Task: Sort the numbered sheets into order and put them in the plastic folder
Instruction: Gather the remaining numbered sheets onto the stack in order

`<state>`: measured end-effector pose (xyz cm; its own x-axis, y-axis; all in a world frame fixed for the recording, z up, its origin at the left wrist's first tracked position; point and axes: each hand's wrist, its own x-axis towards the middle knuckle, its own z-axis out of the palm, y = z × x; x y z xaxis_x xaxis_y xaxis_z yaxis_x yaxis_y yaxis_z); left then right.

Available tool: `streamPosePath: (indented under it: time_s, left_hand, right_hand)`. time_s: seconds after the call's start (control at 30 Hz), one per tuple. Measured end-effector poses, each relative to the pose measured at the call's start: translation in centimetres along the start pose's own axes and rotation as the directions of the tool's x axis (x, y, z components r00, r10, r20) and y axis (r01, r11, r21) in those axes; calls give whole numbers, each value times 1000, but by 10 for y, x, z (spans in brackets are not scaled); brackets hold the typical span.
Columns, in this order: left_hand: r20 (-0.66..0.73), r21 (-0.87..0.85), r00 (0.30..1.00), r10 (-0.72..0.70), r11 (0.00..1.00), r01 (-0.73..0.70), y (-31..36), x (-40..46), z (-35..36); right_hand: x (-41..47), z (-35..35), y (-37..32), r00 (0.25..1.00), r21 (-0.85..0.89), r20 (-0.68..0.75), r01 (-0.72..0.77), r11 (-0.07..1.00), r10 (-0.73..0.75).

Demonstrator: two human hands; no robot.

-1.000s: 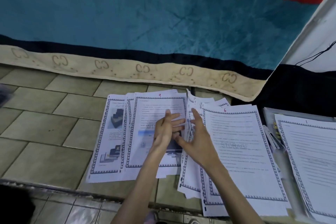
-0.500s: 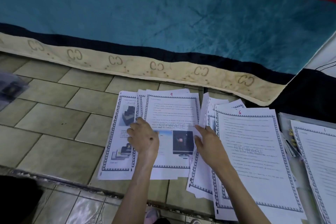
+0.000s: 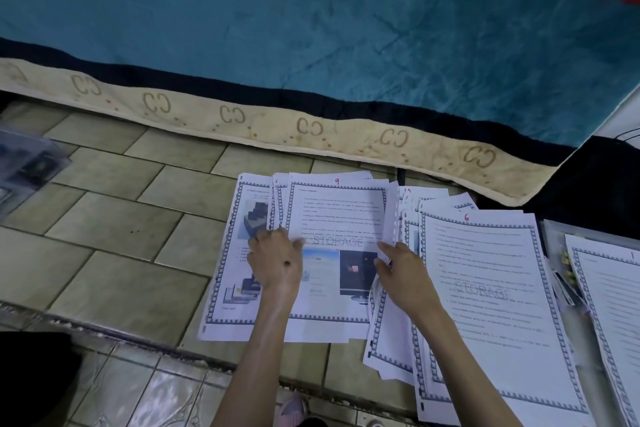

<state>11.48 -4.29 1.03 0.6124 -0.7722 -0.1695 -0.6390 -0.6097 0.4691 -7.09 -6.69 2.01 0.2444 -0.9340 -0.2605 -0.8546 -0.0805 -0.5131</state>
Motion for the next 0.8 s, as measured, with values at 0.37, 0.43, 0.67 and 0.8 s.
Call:
streamPosePath:
  time_s: [0.37, 0.43, 0.67, 0.8]
  left_hand:
    - [-80, -281, 996, -46, 959, 22, 5, 13, -6]
    - [-68, -325, 997, 38, 944, -58, 13, 8, -10]
    - [171, -449, 903, 395, 847, -285, 53, -34, 5]
    - [144, -639, 936, 323, 752, -161, 51, -33, 11]
  right_hand:
    - [2, -5, -2, 1000, -33, 23, -3, 999, 4]
    - [-1, -11, -6, 999, 72, 22, -38, 997, 37]
    - [1, -29, -10, 981, 399, 86, -194, 896, 174]
    - [3, -26, -2, 994, 328, 5, -103, 939, 107]
